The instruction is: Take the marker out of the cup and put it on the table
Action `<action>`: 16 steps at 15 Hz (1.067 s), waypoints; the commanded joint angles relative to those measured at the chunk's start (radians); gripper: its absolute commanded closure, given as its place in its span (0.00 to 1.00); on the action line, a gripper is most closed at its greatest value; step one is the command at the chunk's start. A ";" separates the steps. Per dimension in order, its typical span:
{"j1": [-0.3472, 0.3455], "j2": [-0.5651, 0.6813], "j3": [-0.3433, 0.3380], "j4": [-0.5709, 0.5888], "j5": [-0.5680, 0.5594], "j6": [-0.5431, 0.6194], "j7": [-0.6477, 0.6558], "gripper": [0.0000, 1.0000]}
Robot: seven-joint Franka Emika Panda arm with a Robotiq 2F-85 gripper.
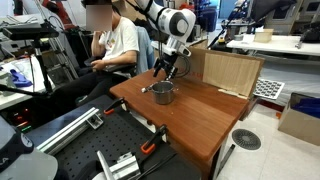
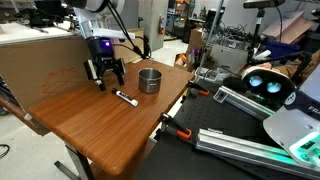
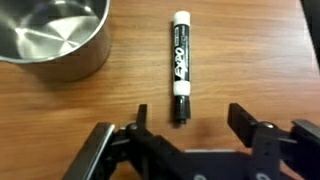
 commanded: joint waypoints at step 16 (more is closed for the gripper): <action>0.045 -0.323 -0.007 -0.229 -0.065 0.069 0.062 0.00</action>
